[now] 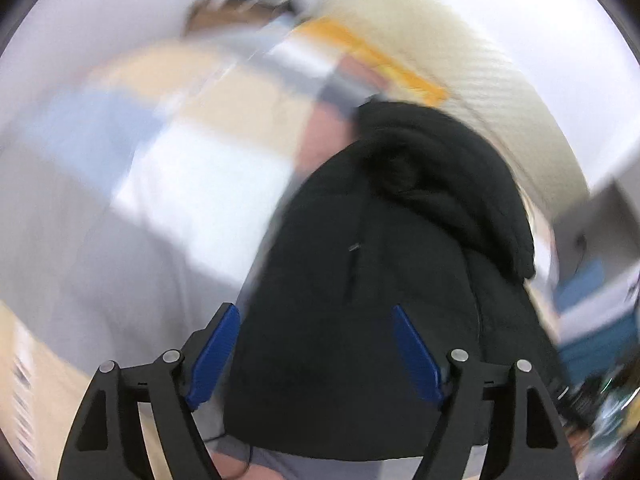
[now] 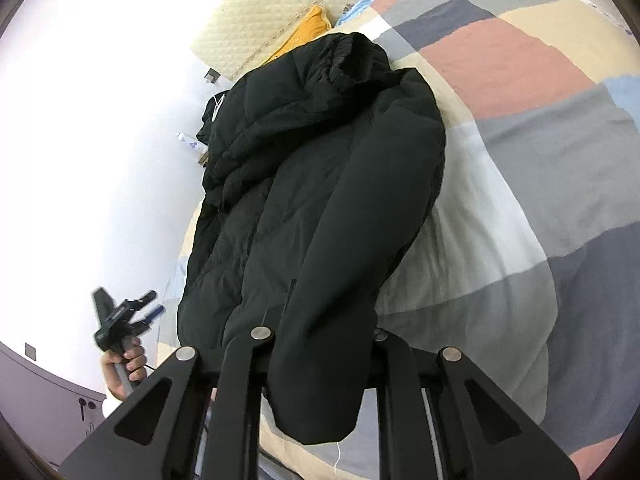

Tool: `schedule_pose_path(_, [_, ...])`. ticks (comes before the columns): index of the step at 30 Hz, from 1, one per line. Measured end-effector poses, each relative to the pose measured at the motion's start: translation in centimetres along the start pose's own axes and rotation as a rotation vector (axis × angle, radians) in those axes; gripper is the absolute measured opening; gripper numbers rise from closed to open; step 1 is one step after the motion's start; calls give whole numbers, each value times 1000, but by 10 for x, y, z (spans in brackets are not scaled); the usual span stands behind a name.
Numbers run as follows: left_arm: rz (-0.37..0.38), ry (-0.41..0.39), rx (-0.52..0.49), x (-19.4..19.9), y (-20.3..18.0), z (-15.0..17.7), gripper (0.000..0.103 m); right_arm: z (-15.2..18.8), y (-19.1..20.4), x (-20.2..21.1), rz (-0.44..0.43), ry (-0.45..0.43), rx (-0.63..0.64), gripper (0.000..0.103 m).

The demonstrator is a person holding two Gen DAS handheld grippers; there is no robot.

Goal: Fold large clothes
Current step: 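Close the left tool on the hem while the right tool keeps holding it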

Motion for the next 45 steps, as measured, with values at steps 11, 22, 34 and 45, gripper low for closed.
schedule_pose_path(11, [75, 252, 148, -47, 22, 27, 82, 16, -35, -11, 55, 69, -154, 17])
schedule_pose_path(22, [15, 351, 4, -76, 0, 46, 88, 31, -72, -15, 112, 125, -296, 48])
schedule_pose_path(34, [191, 408, -29, -90, -22, 50, 91, 20, -47, -42, 55, 186, -117, 54])
schedule_pose_path(45, [396, 311, -48, -36, -76, 45, 11, 14, -42, -31, 72, 131, -129, 17])
Point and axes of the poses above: each gripper's, at about its wrist camera, not at the fingertips, and x roughly against the way its jaws point, y to its left, z to its underside, the point moved 10 cm from there along -x, roughly the way its jaws point, and after that the axes turned 9 degrees about -z, right-handed, at the moved point
